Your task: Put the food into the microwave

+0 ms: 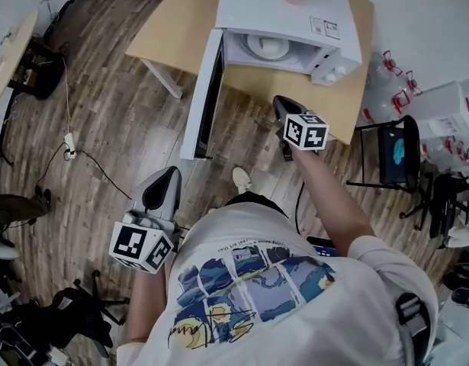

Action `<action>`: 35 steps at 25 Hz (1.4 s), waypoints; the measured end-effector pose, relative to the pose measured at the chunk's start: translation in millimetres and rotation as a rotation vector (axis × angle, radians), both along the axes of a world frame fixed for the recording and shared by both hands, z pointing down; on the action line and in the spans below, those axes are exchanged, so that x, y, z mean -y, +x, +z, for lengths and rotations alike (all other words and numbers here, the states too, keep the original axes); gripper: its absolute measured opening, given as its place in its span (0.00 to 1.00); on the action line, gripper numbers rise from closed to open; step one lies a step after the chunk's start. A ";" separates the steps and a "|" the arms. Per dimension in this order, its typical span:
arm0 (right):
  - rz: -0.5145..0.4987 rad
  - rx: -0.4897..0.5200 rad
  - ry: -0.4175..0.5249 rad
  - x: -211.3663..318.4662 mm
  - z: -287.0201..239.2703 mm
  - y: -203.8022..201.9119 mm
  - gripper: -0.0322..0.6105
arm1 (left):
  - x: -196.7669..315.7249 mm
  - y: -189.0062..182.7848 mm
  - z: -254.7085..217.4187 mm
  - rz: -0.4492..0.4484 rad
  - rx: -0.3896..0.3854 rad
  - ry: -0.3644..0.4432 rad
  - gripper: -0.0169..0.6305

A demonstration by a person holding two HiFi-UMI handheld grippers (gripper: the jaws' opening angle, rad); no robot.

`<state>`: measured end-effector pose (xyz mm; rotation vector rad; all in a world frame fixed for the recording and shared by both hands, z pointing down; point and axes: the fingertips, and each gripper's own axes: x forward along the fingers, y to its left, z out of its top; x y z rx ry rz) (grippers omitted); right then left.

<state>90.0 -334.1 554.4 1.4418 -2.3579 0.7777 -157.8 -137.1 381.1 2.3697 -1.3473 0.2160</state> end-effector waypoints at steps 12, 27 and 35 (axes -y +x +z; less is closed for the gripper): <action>-0.250 0.032 0.027 -157.6 -46.5 -67.1 0.06 | -68.2 -24.9 10.4 0.057 -0.073 -0.007 0.04; -0.416 0.023 0.109 -286.2 -95.1 -131.7 0.06 | -129.3 -37.4 29.8 0.130 -0.131 -0.026 0.04; -0.445 0.009 0.136 -304.3 -104.5 -140.9 0.06 | -147.7 -45.4 35.9 0.118 -0.128 -0.030 0.04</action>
